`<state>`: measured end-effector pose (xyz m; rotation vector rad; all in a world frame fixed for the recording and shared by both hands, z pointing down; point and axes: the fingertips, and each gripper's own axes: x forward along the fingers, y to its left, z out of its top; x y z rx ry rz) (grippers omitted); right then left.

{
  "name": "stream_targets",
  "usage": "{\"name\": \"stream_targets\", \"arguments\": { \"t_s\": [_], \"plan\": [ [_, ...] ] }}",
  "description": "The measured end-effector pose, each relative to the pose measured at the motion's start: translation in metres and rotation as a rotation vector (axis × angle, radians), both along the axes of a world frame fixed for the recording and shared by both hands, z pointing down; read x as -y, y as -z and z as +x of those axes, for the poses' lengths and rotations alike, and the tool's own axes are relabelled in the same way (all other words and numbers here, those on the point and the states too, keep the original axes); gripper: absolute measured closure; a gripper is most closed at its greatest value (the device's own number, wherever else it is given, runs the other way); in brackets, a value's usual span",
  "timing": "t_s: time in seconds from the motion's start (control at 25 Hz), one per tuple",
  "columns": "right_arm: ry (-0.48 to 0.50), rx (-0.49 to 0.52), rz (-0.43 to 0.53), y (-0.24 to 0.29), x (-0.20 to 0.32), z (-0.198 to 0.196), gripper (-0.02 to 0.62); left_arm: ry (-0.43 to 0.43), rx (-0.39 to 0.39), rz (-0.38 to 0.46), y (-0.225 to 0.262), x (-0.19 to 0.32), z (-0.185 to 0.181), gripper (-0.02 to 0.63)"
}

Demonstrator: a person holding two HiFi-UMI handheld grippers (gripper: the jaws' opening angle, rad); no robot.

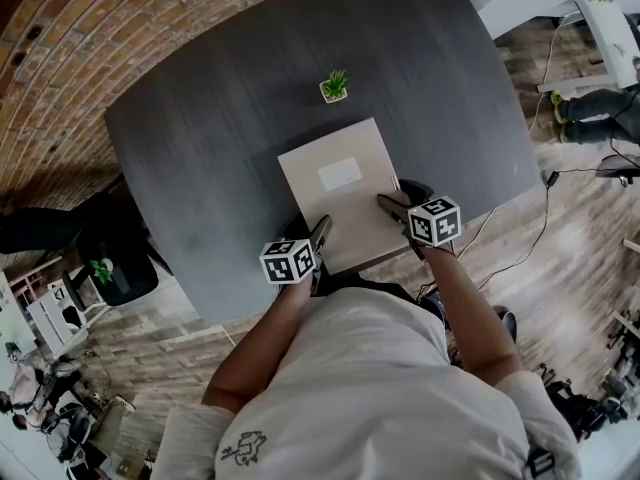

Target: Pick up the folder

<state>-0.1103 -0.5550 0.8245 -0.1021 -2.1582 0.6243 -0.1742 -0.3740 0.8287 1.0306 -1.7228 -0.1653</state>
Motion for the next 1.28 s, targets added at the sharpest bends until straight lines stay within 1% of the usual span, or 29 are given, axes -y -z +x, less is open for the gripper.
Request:
{"name": "stream_targets", "arguments": {
  "t_s": [0.44,0.68,1.0,1.28],
  "plan": [
    [-0.002,-0.008,0.007,0.001,0.001,-0.002,0.318,0.013,-0.002,-0.001,-0.001,0.002,-0.002,0.31],
    [-0.017,-0.018,0.003,0.004,-0.006,0.007,0.321,0.032,-0.006,0.001,0.002,-0.002,-0.002,0.318],
    [-0.032,0.003,0.024,0.02,-0.015,0.024,0.324,0.037,0.03,0.022,0.018,-0.008,0.007,0.324],
    [-0.054,0.043,0.057,0.042,-0.019,0.046,0.327,0.021,0.071,0.052,0.037,-0.01,0.026,0.324]
  ]
}}
